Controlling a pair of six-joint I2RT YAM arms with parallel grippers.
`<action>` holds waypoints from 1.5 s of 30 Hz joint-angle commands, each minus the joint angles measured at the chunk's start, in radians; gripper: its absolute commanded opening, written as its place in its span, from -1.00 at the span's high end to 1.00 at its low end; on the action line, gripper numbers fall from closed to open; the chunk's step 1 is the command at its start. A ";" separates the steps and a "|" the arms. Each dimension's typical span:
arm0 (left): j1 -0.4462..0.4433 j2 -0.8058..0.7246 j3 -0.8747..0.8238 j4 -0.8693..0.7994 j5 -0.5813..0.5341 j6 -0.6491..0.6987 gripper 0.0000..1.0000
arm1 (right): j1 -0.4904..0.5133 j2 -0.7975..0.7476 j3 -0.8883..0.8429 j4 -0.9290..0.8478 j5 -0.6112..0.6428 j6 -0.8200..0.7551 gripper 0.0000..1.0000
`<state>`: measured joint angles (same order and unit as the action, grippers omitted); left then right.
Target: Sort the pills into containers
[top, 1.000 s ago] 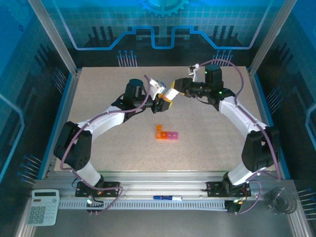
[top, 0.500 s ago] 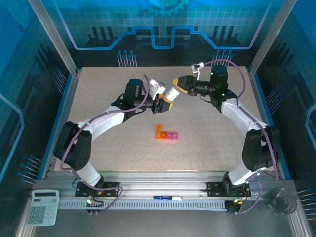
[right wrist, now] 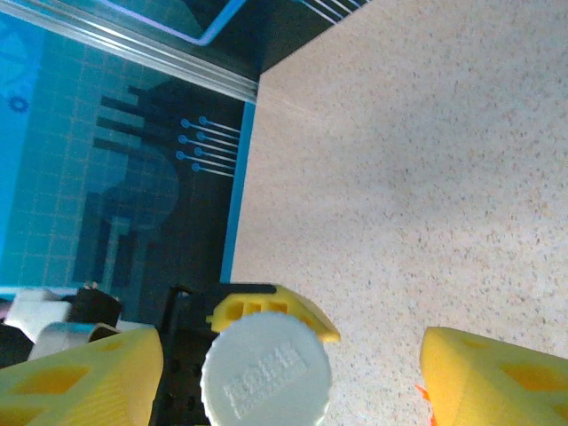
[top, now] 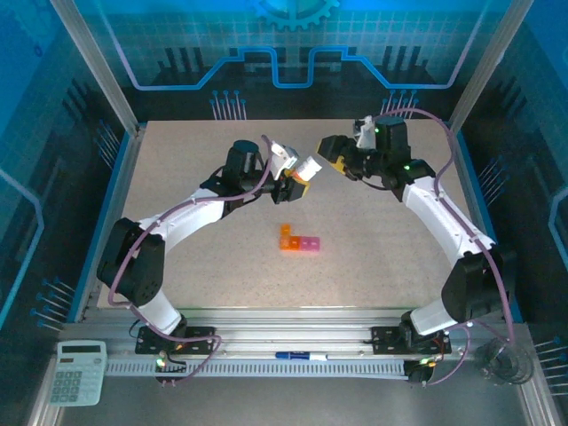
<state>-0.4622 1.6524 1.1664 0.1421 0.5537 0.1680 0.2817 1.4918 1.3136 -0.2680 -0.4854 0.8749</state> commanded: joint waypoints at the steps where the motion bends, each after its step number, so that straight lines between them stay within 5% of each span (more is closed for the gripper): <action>1: -0.003 0.006 0.042 -0.016 -0.008 0.037 1.00 | 0.029 0.026 0.054 -0.059 0.038 -0.002 -0.54; 9: -0.008 0.011 0.042 -0.016 -0.008 0.033 1.00 | 0.065 0.058 0.076 -0.050 0.024 -0.006 -0.39; 21: -0.009 0.014 0.039 0.016 0.007 -0.002 1.00 | 0.068 0.040 0.041 0.027 0.001 -0.109 0.11; 26: 0.013 0.001 0.024 0.083 0.083 -0.084 1.00 | 0.010 0.015 -0.066 0.311 -0.204 -0.237 0.05; 31: 0.034 -0.009 0.009 0.153 0.164 -0.170 1.00 | -0.025 0.023 -0.137 0.526 -0.376 -0.202 -0.08; 39: 0.032 -0.006 0.015 0.112 0.138 -0.130 1.00 | -0.045 -0.023 -0.152 0.522 -0.313 -0.126 -0.55; 45: 0.028 -0.006 0.020 0.055 0.081 -0.054 1.00 | -0.056 -0.066 -0.133 0.358 -0.130 -0.012 -0.56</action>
<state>-0.4347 1.6581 1.1755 0.2268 0.6571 0.0551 0.2352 1.4601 1.1645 0.1699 -0.7189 0.7948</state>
